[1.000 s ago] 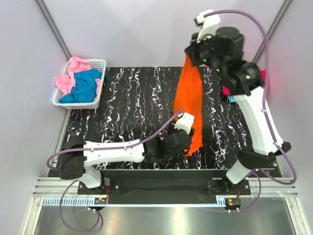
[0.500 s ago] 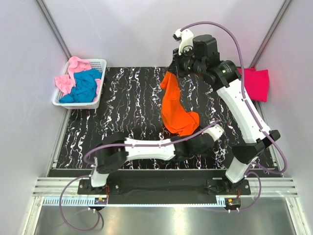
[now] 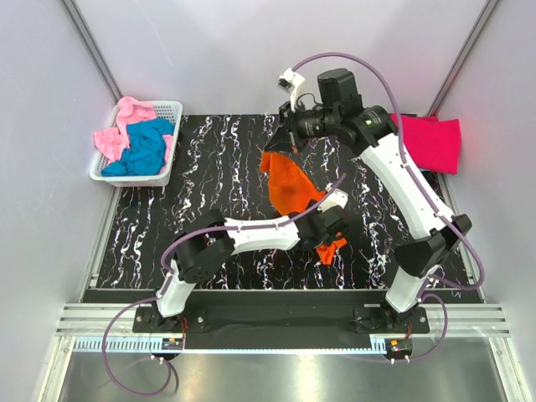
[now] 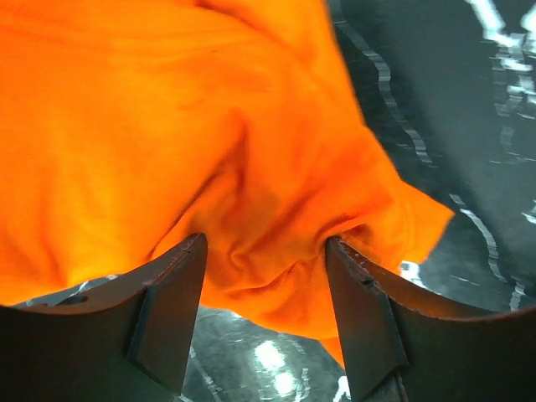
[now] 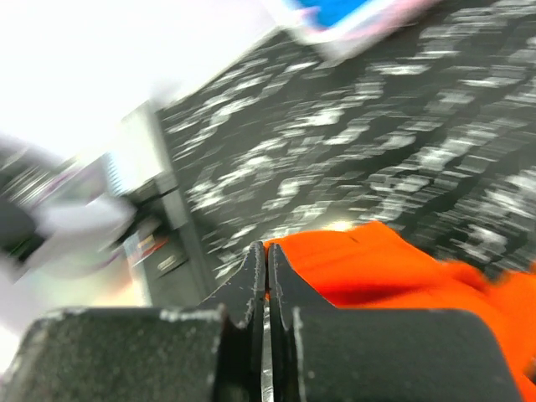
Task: Fold and stack the t-shirts
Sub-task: Flatten the tshirt out
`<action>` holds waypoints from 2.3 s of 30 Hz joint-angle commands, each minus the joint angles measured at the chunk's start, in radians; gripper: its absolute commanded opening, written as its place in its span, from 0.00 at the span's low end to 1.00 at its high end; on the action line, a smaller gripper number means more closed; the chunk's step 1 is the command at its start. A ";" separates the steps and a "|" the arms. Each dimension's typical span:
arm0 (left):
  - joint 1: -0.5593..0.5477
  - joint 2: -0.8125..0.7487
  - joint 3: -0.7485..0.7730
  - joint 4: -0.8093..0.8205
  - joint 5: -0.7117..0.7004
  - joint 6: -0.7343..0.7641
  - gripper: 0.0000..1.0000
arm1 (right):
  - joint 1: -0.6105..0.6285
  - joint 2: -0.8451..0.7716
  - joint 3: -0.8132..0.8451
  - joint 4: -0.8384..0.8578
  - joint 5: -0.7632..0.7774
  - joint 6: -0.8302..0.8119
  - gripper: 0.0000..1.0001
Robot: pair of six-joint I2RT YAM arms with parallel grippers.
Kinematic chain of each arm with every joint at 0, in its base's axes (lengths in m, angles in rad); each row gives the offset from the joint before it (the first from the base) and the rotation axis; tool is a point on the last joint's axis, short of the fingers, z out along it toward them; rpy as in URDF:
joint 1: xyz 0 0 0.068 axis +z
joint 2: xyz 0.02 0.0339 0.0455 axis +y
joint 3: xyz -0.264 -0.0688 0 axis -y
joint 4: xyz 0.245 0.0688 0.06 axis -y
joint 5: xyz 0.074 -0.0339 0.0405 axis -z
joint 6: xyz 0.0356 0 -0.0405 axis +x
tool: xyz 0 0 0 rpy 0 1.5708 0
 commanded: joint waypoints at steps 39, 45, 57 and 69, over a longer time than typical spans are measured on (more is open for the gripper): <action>0.040 -0.737 -0.415 -0.642 -0.447 -0.795 0.01 | -0.138 -0.017 -0.404 0.168 0.689 0.281 0.97; 0.023 -0.833 -0.545 -0.320 -0.194 -0.487 0.59 | -0.138 -0.216 -0.765 0.217 0.739 0.345 0.95; 0.035 -0.730 -0.693 0.177 0.094 -0.337 0.99 | -0.136 -0.502 -1.101 0.272 0.607 0.492 0.88; 0.039 -0.394 -0.484 0.172 0.097 -0.336 0.45 | -0.136 -0.545 -1.187 0.298 0.595 0.505 0.85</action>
